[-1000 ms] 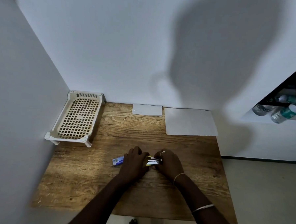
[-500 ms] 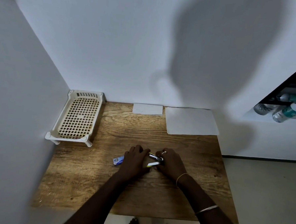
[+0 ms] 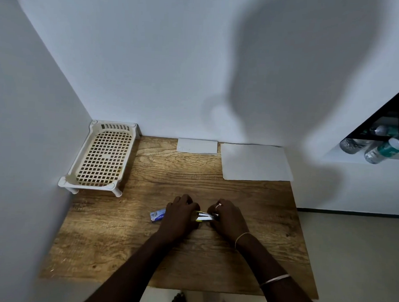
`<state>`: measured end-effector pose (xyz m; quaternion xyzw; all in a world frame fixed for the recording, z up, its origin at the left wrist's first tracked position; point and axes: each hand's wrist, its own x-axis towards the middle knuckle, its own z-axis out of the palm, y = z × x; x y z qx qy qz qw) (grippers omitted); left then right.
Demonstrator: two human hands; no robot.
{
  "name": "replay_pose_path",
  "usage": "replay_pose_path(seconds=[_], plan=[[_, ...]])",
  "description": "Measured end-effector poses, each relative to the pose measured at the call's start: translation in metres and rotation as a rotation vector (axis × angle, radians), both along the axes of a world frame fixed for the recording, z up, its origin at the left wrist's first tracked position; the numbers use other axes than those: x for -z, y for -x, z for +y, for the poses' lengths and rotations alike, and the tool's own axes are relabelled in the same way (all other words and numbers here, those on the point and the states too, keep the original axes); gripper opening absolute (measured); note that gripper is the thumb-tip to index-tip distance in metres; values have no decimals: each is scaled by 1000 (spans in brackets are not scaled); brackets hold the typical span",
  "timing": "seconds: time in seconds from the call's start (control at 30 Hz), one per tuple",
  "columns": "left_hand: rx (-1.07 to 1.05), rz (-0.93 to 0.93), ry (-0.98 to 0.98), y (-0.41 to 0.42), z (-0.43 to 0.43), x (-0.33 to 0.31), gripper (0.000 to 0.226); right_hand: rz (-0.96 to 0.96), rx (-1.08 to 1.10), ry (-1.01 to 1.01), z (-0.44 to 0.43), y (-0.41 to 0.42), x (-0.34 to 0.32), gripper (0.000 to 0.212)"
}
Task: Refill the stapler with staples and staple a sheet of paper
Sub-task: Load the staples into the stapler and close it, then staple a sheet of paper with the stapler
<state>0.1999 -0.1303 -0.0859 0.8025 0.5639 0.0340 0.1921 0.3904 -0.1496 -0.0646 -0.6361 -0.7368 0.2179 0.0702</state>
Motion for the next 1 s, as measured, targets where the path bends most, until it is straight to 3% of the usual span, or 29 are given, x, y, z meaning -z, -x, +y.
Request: replay_pose_path(seconds=[0.17,0.43,0.73,1.0], plan=[[-21,-48,-1,3,-2,0,43,6,4,-2,0,1,0,29],[4,-63,64,6,-5,-5,82,2,12,7,-1,-2,0,39],[24,-39,69,5,-4,-7,90,-53,-24,39,1,-6,-1,42],[15,-79,60,6,-2,-14,99,-71,-56,39,1,-11,2,59]])
